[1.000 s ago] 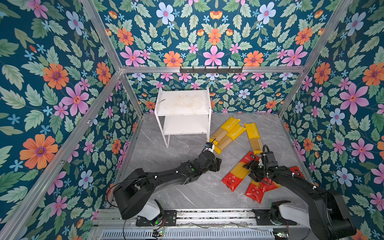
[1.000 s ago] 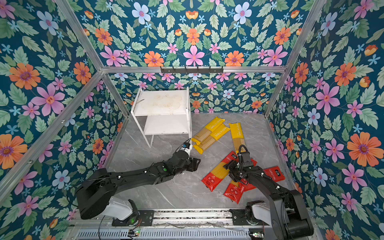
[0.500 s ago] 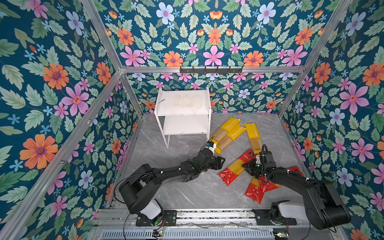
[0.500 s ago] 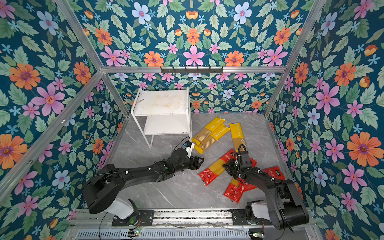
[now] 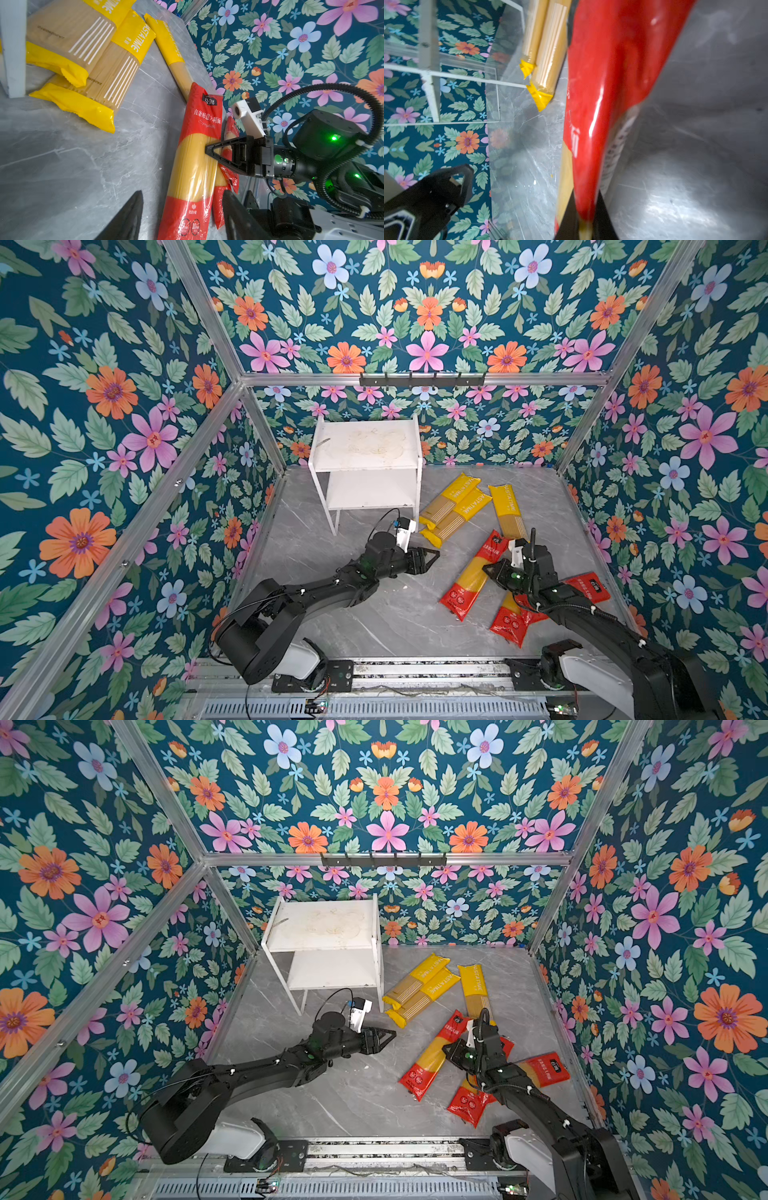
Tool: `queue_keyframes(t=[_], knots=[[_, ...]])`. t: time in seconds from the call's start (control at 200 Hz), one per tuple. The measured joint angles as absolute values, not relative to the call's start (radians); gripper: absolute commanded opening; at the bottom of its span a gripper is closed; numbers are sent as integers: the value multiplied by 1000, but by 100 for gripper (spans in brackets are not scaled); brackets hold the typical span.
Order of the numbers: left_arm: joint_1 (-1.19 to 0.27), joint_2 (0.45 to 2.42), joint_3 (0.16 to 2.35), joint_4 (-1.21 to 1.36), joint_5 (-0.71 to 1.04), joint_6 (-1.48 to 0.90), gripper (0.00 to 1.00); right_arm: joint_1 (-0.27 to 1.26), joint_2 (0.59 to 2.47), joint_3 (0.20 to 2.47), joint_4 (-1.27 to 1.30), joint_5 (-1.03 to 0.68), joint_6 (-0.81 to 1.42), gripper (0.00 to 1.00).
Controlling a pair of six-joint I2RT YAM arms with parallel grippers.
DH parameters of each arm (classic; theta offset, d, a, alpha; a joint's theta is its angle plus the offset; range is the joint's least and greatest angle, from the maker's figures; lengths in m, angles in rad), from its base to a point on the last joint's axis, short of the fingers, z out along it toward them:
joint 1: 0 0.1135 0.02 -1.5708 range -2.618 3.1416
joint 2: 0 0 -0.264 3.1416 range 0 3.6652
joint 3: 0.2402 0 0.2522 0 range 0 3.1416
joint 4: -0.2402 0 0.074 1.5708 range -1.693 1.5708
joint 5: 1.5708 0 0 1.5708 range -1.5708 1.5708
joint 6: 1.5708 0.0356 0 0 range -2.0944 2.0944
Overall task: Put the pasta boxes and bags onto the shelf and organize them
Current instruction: 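Lift the red bag upright with the right gripper while the left gripper reaches toward it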
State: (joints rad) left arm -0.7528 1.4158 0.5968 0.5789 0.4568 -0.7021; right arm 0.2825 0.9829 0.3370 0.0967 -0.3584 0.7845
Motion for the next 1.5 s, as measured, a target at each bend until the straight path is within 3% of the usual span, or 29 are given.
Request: queue_keyframes(t=[0.28,0.645,0.965,1.18,1.34,1.5], knots=[[-751,1320,585,592,593,-595,69,345,915,376,245,-410,591,0],[-726,1274,620,557,710,-462,69,414,1029,628,348,-673,448,0],[-710,1217,644,486,754,-385,69,423,1126,799,348,-870,413,0],[-616,1118,646,370,760,-339,73,426,1139,848,356,-933,391,0],[-596,1110,640,381,796,-345,80,437,1179,861,395,-945,415,0],[-596,1159,635,474,857,-408,80,479,1225,892,439,-960,432,0]])
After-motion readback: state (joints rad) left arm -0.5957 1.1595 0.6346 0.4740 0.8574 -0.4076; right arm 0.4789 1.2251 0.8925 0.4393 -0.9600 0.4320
